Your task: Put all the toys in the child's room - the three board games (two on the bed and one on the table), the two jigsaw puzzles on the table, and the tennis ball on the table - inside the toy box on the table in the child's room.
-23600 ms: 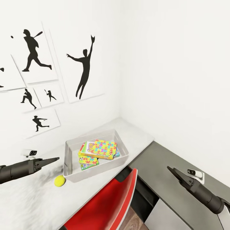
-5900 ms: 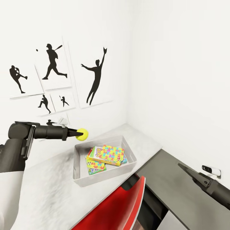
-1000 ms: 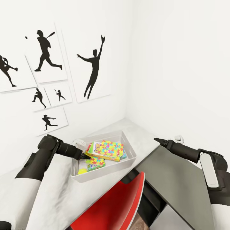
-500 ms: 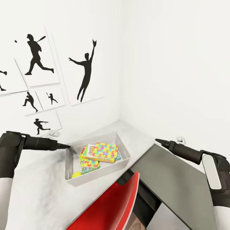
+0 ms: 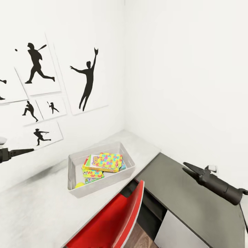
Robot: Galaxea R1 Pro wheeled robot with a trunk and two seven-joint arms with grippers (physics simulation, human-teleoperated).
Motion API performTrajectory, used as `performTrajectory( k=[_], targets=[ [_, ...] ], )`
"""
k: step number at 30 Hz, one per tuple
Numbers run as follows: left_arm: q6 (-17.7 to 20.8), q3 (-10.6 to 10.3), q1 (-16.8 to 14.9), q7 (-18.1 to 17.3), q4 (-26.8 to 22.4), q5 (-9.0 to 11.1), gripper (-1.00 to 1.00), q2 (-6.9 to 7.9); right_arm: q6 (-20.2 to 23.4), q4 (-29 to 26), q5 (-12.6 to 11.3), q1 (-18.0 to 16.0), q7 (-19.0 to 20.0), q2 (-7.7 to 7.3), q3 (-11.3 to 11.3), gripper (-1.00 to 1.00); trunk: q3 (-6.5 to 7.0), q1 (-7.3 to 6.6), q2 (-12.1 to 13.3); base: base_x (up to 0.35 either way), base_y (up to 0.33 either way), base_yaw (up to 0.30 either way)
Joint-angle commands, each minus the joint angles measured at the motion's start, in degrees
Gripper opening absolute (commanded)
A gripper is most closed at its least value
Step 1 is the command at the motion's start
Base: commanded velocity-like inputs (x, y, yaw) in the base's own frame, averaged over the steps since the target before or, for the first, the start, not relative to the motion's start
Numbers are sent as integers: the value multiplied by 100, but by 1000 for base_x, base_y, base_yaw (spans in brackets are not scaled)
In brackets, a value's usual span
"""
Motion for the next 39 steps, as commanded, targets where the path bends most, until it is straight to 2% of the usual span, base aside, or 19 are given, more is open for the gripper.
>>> performTrajectory(
  k=[1, 2, 3, 5, 6, 10, 12, 15, 19, 25, 27, 31, 34, 39],
  targets=[
    [-28, 112, 78, -52, 88, 118, 100, 56, -62, -25, 13, 240, 333, 4, -225, 100, -2, 3, -10, -119, 0, -97],
    [-61, 162, 126, -52, 119, 199, 100, 77, -137, -34, 8, 361, 477, 5, -333, 100, 7, 3, -10, -95, 0, -106],
    [-108, 252, 234, -52, 164, 350, 100, 112, -321, -47, 3, 606, 778, 6, -535, 100, 16, 3, -10, -61, 0, -121],
    [-135, 319, 358, -52, 181, 492, 100, 137, -532, -52, -1, 861, 1112, 7, -712, 100, 34, 3, -10, -44, 0, -132],
    [-152, 363, 484, -52, 175, 622, 100, 150, -744, -49, 3, 1125, 1483, 10, -851, 100, 43, 3, -10, -25, 0, -149],
    [-180, 409, 712, -52, 160, 962, 100, 162, -1364, -15, 44, 1769, 2566, 29, -1124, 100, 78, 3, -10, -12, 0, -167],
    [-186, 415, 764, -52, 158, 1089, 100, 161, -1592, -12, 53, 1952, 2952, 49, -1221, 100, 94, 3, -10, -4, 0, -182],
    [-196, 416, 867, -52, 157, 1194, 100, 135, -1763, -10, 61, 2089, 3287, 62, -1352, 100, 119, 3, -10, -2, 0, -190],
    [-218, 415, 1038, -52, 159, 1232, 100, 88, -1819, 1, 60, 2134, 3405, 68, -1417, 100, 151, 3, -10, -1, 0, -196],
    [-233, 428, 1386, -52, 164, 1318, 100, -76, -1843, -12, 69, 2159, 3455, 71, -1445, 100, 199, 3, -10, 0, 0, -199],
    [-234, 426, 1471, -52, 164, 1481, 100, -125, -1848, -14, 70, 2162, 3459, 71, -1447, 100, 215, 3, -10, 0, 0, -200],
    [-285, 422, 1637, -52, 158, 1964, 100, -259, -1848, -16, 71, 2164, 3462, 71, -1456, 100, 247, 3, -10, 0, -2, -200],
    [-422, 418, 1801, -52, 157, 2076, 100, -309, -1851, -21, 71, 2164, 3462, 70, -1457, 100, 271, 3, -10, 0, -48, -200],
    [-626, 410, 2021, -52, 133, 2146, 100, -379, -1854, -22, 72, 2165, 3462, 74, -1458, 100, 310, 3, -10, -19, -168, -200]
  ],
)
